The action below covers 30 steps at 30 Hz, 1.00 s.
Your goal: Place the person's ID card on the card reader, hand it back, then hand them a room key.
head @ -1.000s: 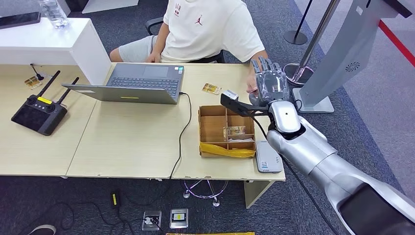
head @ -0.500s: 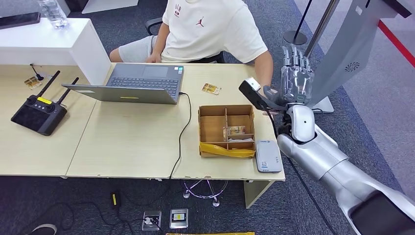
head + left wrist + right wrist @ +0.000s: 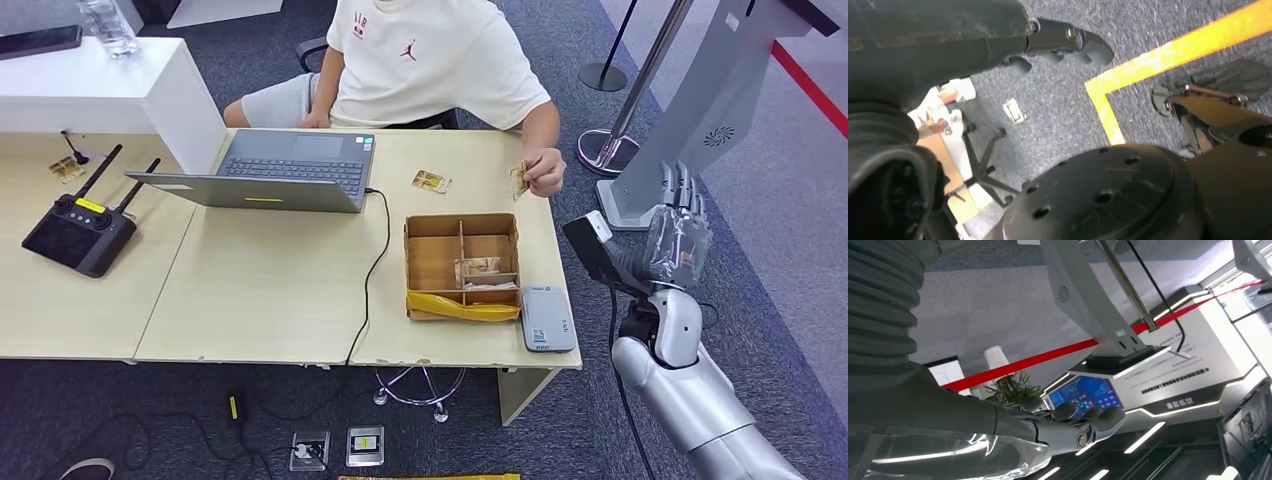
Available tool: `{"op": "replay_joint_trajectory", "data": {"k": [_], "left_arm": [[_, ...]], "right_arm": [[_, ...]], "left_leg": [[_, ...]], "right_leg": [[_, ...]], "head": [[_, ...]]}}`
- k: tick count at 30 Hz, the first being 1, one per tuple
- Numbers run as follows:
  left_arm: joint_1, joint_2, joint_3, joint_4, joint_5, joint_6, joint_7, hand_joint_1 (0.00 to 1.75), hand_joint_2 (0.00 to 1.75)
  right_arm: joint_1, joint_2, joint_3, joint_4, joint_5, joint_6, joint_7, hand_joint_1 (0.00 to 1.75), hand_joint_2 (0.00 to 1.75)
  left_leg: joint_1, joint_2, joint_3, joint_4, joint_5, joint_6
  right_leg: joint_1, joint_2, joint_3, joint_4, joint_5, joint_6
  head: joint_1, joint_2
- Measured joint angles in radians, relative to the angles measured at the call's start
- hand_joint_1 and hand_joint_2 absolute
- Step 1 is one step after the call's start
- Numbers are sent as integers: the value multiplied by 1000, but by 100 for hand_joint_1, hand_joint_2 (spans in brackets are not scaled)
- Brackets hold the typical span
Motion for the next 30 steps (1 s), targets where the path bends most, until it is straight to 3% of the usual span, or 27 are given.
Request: {"op": "replay_joint_trajectory", "data": {"k": [4,7,12,15,23,27,30], "left_arm": [[4,0,22,6,3,0,-16,0,0],[14,-1,42,11,6,0,-24,0,0],[19,-3,76,16,18,0,-36,0,0],[21,-6,98,18,22,0,-44,0,0],[21,-15,164,27,32,0,-80,0,0],[22,-19,199,32,31,0,-82,0,0],[22,-21,217,34,30,0,-82,0,0]], "right_arm": [[125,30,-178,-19,-27,0,-144,0,175],[205,84,-373,-19,-62,0,-264,0,175],[257,173,-696,25,-98,0,-513,0,175],[260,235,-922,87,-40,0,-620,0,175],[255,337,-1409,281,231,0,-743,0,175],[251,387,-1622,371,349,0,-737,0,175],[252,412,-1718,416,391,0,-696,0,175]], "left_leg": [[0,-3,0,0,0,0],[0,-3,-2,0,0,0],[0,-2,-2,0,0,0],[0,0,-2,0,-1,0],[1,5,-1,0,-2,-2],[2,6,-2,0,-3,-3],[2,6,-1,-1,-3,-4]], "right_leg": [[0,-3,1,0,-1,0],[0,-3,-1,0,-1,-1],[0,-3,-2,0,-1,-1],[0,-1,-3,0,-1,-1],[0,5,-4,0,-1,-1],[1,6,-4,0,-1,-1],[1,7,-5,0,-1,-1]], "head": [[0,0],[0,0],[0,0],[0,0],[0,0],[0,0],[0,0]]}}
